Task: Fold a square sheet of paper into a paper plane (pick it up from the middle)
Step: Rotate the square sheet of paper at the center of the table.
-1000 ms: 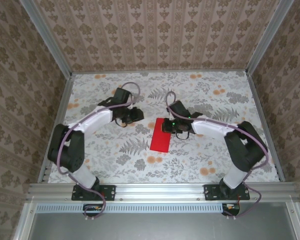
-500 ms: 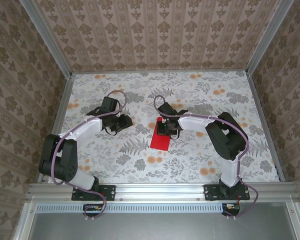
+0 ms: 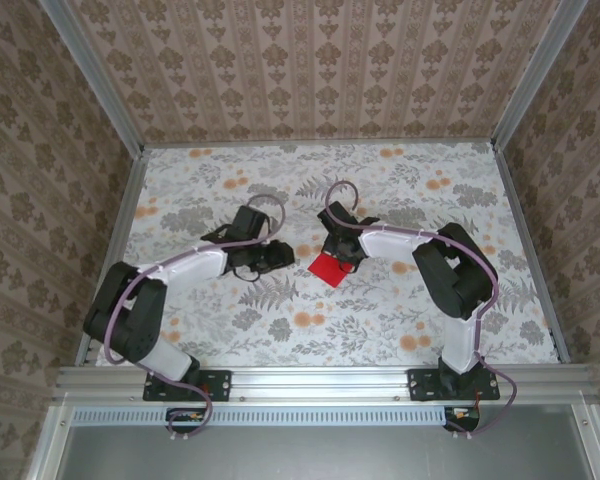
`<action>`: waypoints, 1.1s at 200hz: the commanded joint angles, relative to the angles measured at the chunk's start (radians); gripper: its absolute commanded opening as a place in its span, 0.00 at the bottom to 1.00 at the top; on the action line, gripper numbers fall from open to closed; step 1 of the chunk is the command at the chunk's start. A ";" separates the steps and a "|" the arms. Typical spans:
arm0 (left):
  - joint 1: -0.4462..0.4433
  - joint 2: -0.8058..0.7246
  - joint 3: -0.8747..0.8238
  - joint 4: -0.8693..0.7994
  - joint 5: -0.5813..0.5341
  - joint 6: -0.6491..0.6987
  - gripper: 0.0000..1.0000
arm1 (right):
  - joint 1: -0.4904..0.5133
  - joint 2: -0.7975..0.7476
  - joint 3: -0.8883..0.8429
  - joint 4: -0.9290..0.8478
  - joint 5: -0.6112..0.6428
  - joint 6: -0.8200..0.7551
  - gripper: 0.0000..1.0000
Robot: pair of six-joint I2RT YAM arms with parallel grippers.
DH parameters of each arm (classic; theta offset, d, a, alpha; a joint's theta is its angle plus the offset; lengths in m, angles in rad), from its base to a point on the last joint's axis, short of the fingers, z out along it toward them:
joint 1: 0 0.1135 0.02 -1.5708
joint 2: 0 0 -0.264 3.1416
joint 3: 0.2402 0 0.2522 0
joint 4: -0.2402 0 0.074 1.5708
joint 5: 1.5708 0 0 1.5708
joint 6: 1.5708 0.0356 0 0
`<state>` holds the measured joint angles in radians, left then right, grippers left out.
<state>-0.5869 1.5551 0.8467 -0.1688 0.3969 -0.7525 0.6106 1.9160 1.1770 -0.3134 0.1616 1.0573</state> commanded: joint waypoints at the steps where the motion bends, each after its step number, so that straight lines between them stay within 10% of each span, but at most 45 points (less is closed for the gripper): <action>1: -0.034 0.070 0.023 0.113 0.062 -0.067 0.30 | -0.004 -0.078 -0.015 0.028 -0.060 0.005 0.11; 153: -0.140 0.380 0.276 -0.047 0.022 -0.026 0.09 | -0.207 -0.278 -0.227 0.089 -0.208 -0.119 0.20; 220: -0.114 0.377 0.329 -0.302 -0.120 0.216 0.06 | -0.225 -0.338 -0.229 0.045 -0.239 -0.261 0.21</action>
<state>-0.7231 1.9247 1.1671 -0.3164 0.3500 -0.6792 0.3965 1.6085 0.9577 -0.2264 -0.0437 0.8852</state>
